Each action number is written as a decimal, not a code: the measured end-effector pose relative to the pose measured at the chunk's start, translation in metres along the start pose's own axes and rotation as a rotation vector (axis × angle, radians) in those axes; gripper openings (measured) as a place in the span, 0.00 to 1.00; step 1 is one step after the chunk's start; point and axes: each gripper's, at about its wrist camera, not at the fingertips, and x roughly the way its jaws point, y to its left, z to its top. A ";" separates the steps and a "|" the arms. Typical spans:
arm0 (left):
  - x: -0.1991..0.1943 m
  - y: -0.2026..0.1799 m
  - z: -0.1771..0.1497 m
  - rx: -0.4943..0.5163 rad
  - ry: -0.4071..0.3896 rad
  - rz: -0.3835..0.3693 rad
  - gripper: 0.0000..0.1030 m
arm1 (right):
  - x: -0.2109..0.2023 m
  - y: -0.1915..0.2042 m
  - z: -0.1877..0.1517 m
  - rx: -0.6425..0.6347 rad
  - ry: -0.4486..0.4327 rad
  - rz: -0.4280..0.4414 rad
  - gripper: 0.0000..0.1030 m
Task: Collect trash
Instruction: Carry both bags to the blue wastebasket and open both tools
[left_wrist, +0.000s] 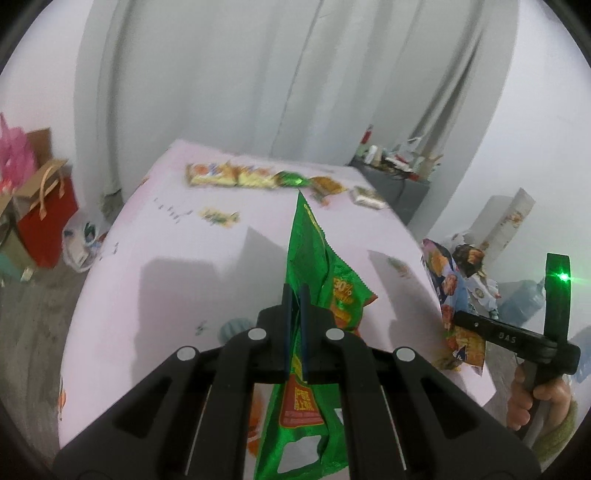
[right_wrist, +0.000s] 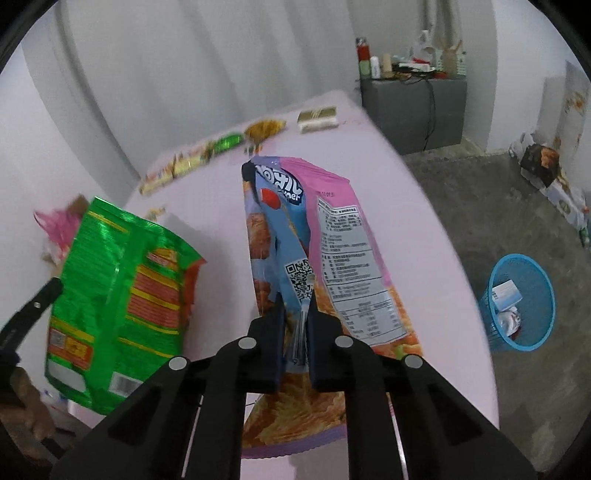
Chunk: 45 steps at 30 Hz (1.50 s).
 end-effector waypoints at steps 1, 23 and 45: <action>-0.001 -0.005 0.003 0.008 -0.006 -0.008 0.02 | -0.006 -0.004 0.000 0.010 -0.011 0.011 0.10; 0.119 -0.326 0.042 0.430 0.136 -0.454 0.02 | -0.121 -0.274 -0.028 0.466 -0.280 -0.095 0.09; 0.440 -0.554 -0.150 0.752 0.576 -0.324 0.23 | 0.087 -0.533 -0.083 0.961 -0.120 -0.062 0.34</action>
